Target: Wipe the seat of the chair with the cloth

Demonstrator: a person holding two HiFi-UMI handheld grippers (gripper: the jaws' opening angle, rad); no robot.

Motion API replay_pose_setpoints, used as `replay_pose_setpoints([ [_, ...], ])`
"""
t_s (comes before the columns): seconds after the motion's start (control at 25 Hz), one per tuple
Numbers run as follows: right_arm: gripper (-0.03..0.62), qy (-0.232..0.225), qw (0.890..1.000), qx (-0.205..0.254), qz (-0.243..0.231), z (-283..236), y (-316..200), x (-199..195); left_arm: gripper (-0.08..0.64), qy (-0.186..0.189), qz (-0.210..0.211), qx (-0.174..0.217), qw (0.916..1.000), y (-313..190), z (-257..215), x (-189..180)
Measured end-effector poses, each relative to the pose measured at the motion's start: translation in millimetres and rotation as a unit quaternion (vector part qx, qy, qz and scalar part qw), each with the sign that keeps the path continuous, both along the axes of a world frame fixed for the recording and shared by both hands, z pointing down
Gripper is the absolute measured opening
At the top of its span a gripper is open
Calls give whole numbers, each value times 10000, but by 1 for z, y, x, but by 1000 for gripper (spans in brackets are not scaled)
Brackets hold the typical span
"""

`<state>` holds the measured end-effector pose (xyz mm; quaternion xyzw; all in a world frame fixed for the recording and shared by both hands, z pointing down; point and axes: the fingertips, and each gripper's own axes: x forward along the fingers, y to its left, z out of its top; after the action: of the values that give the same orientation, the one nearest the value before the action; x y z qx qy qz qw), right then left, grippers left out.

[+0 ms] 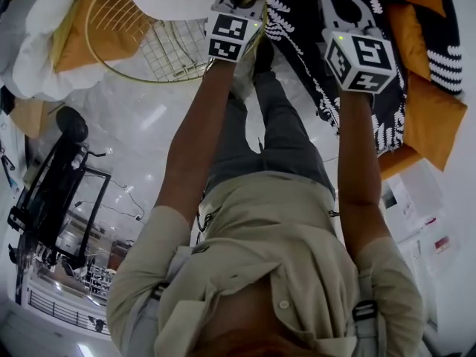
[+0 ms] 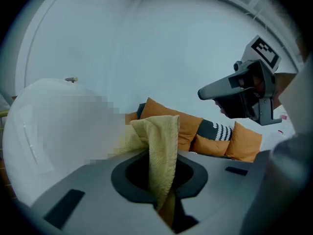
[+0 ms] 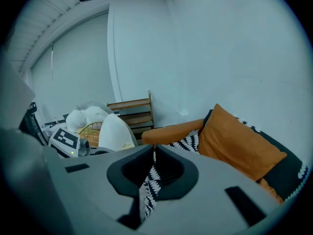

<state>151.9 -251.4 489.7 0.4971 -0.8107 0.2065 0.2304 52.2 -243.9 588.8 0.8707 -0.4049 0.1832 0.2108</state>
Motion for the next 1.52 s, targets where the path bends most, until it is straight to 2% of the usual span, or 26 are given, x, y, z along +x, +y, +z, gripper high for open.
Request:
replay_pose_setpoints([
  [0.24,28,-32,10000,-12,-67,2,-1,-6,55,-102,-123,100,9998,-6,-4,-22],
  [0.36,28,-43,9999,-2,-152,2,-2,-16,55,-220,-355,207,9989,-14,-8,-56],
  [0.44,28,-41,9998,3,-205,1,-2,-22,55,-331,-660,245,9970,-21,-9,-95],
  [0.56,28,-29,9996,1,-274,1,-2,-29,55,-515,-1309,257,9897,-32,-11,-171],
  [0.72,28,-11,9994,-22,-355,2,0,-38,55,-868,-2040,346,9745,-37,-20,-265],
  [0.8,28,-5,9992,-31,-386,3,1,-42,55,-1027,-2255,407,9680,-35,-25,-293],
  [0.92,28,-5,9991,-30,-417,3,1,-45,55,-1121,-2489,460,9609,-31,-29,-314],
  [1.04,28,-3,9992,-19,-409,1,1,-44,55,-1107,-2511,436,9606,-29,-28,-312],
  [1.2,28,9,9994,-17,-340,1,4,-37,55,-1008,-2201,387,9695,-31,-18,-275],
  [1.36,28,20,9997,-63,-232,8,8,-25,55,-827,-1599,273,9833,-30,-1,-201],
  [1.52,28,38,9998,-116,-140,14,9,-9,55,-629,-763,79,9951,-18,19,-110],
])
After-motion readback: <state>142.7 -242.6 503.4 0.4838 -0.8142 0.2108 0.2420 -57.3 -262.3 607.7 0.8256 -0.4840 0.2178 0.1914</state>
